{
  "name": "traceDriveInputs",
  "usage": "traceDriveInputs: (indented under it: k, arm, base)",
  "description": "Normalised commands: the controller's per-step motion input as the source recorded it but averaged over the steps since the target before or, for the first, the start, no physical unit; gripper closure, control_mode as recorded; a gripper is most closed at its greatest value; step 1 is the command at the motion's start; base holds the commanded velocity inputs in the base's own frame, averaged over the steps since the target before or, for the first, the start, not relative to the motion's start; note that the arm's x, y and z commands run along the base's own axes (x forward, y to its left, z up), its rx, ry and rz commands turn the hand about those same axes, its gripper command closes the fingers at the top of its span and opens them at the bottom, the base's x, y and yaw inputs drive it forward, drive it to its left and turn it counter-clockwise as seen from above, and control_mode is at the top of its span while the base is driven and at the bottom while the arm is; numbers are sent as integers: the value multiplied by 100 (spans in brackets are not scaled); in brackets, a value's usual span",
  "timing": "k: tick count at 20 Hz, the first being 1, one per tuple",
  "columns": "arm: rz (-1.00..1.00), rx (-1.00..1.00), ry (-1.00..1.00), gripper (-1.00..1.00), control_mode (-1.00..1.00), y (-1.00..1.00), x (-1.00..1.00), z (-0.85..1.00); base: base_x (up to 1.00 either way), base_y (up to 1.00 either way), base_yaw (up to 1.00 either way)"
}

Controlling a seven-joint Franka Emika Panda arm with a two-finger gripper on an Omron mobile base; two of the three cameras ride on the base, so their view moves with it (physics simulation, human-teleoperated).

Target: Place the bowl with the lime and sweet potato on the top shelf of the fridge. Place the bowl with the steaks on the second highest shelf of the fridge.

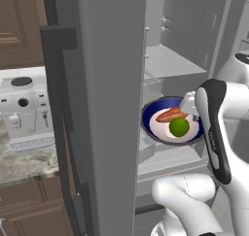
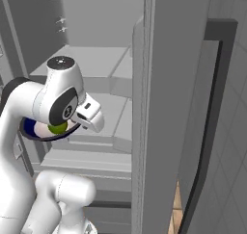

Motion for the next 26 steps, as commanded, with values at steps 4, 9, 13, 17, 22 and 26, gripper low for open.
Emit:
traceDriveInputs:
  k: [4, 9, 13, 17, 22, 26]
  arm:
    - [-2, 0, -1, 100, -100, 4, 0, 3]
    - [-18, 0, -10, 100, -100, 0, -5, 41]
    - [-30, 4, -17, 100, -100, -6, -19, 64]
    - [-32, 6, -20, 100, -100, 0, -1, 69]
    - [-30, 27, -14, 100, -100, 0, 6, 50]
    - [-22, 50, -3, 100, -100, 0, 23, 9]
  base:
    - [19, 15, -3]
    - [0, 0, 0]
    - [0, 0, 0]
    - [0, 0, 0]
    - [0, 0, 0]
    - [0, 0, 0]
